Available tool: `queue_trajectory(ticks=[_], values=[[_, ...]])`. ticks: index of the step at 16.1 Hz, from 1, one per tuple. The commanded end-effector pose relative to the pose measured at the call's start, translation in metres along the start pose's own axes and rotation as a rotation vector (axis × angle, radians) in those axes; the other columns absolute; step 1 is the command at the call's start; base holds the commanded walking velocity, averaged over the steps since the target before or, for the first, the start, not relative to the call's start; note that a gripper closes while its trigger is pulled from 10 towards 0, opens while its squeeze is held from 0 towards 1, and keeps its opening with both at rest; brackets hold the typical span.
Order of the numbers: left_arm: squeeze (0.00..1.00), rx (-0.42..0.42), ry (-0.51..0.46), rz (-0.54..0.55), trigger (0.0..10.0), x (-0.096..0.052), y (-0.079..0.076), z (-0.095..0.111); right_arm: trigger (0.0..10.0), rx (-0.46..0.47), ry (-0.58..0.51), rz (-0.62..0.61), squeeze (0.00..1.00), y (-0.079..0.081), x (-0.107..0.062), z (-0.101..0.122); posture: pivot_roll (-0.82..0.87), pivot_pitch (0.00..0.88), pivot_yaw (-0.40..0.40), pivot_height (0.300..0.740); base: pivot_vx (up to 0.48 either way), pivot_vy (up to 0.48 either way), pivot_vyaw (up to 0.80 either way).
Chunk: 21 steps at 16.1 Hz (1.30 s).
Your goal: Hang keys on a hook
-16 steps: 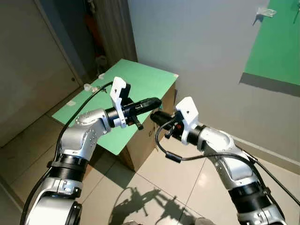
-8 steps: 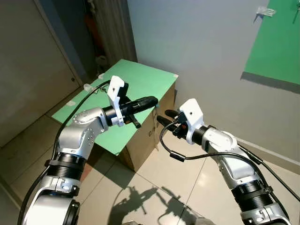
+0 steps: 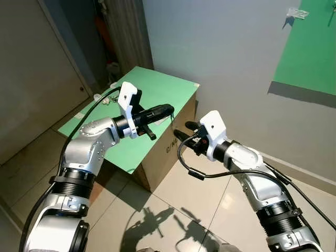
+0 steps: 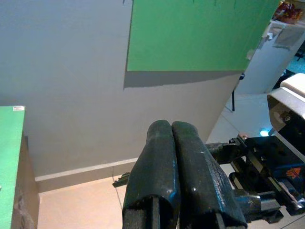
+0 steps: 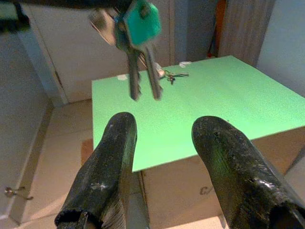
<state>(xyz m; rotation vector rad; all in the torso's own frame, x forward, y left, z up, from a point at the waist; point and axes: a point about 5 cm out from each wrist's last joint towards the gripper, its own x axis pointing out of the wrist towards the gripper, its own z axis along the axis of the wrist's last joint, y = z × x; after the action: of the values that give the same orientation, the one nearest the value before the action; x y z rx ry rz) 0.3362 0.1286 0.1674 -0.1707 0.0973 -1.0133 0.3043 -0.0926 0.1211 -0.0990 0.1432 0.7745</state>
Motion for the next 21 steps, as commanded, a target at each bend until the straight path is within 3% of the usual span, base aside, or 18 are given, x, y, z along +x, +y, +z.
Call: queue_trajectory(ticks=[1, 5, 12, 17, 18, 21], values=[[0.0, 0.012, 0.004, 0.004, 0.0, 0.001, 0.0, 0.001, 10.0, 0.01, -0.046, 0.032, 0.0, 0.006, 0.004, 0.013, -0.24, 0.027, 0.151, 0.74, 0.0, 0.0, 0.0], [0.0, -0.015, 0.003, -0.031, 0.0, 0.011, -0.009, -0.005, 10.0, 0.039, -0.074, 0.046, 0.0, 0.007, 0.005, 0.021, -0.24, 0.021, 0.152, 0.74, 0.0, 0.0, 0.0], [0.0, -0.032, 0.02, -0.058, 0.0, 0.011, -0.015, -0.011, 10.0, 0.047, -0.079, 0.041, 0.0, 0.004, 0.005, 0.024, -0.24, 0.01, 0.15, 0.74, 0.0, 0.0, 0.0], [0.0, -0.02, 0.0, -0.046, 0.0, 0.012, -0.013, -0.003, 10.0, 0.071, -0.082, 0.06, 0.0, 0.009, 0.007, 0.024, -0.24, 0.015, 0.148, 0.74, 0.0, 0.0, 0.0], [0.0, -0.02, -0.003, -0.046, 0.0, 0.012, -0.013, -0.002, 0.0, 0.076, -0.086, 0.058, 0.0, 0.01, 0.007, 0.024, -0.24, 0.017, 0.148, 0.74, 0.0, 0.0, 0.0], [0.0, -0.02, -0.005, -0.048, 0.0, 0.012, -0.014, -0.002, 0.0, 0.086, -0.099, 0.059, 0.0, 0.01, 0.007, 0.026, -0.24, 0.021, 0.15, 0.74, 0.0, 0.0, 0.0]])
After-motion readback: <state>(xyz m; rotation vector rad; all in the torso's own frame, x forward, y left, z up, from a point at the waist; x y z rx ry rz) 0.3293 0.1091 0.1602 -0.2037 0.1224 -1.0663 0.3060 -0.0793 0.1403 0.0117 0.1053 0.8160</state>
